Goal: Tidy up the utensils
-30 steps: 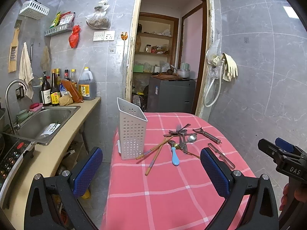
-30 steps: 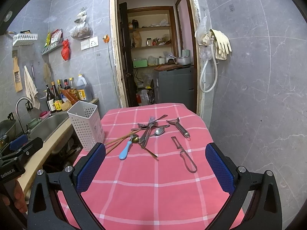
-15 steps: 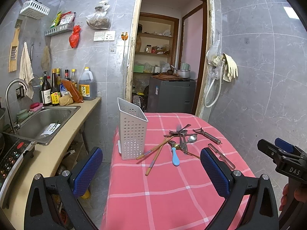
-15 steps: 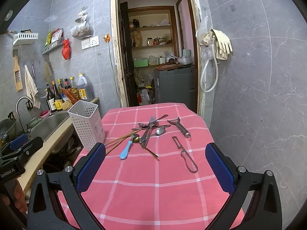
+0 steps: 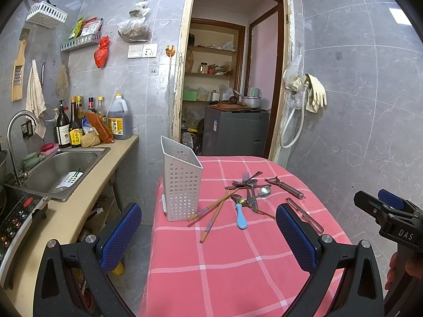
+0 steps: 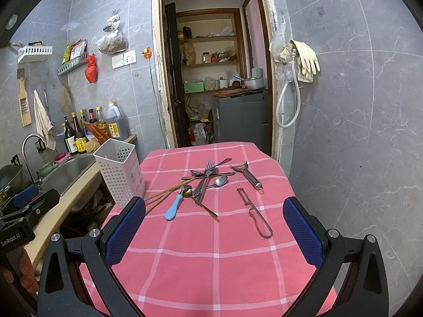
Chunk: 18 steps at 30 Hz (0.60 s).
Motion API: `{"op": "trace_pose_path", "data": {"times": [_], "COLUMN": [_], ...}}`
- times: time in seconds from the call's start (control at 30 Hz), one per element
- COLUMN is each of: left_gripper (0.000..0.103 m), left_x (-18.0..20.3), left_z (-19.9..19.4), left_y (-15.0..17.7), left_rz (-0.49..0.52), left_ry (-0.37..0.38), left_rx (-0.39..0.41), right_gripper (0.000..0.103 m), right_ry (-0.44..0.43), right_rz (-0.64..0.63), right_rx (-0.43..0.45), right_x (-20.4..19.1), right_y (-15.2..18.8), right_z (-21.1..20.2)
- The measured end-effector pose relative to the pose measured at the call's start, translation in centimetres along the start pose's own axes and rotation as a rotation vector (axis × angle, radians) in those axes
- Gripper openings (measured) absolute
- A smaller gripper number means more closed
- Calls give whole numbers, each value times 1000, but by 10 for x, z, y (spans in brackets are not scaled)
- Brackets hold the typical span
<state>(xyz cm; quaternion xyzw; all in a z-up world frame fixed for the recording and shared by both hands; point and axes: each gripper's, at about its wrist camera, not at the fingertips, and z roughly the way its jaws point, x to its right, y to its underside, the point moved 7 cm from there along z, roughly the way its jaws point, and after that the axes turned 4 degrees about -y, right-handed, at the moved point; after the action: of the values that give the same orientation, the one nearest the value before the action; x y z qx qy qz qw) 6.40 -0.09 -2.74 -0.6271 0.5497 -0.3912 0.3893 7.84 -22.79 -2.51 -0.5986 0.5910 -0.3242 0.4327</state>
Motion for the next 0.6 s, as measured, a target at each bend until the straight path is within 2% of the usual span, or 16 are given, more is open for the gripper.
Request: {"op": "trace_pose_path", "data": {"times": [0.6], "left_gripper": [102], "left_x": [-1], "left_z": [0], "left_y": [0], "left_rz": [1], "left_ry": [1], "left_rx": [-1], "right_gripper": [102], "right_ry": [-1], "right_rz": [0], "right_rx": [0], "right_x": [2], "right_y": [-1], "right_z": [0]}}
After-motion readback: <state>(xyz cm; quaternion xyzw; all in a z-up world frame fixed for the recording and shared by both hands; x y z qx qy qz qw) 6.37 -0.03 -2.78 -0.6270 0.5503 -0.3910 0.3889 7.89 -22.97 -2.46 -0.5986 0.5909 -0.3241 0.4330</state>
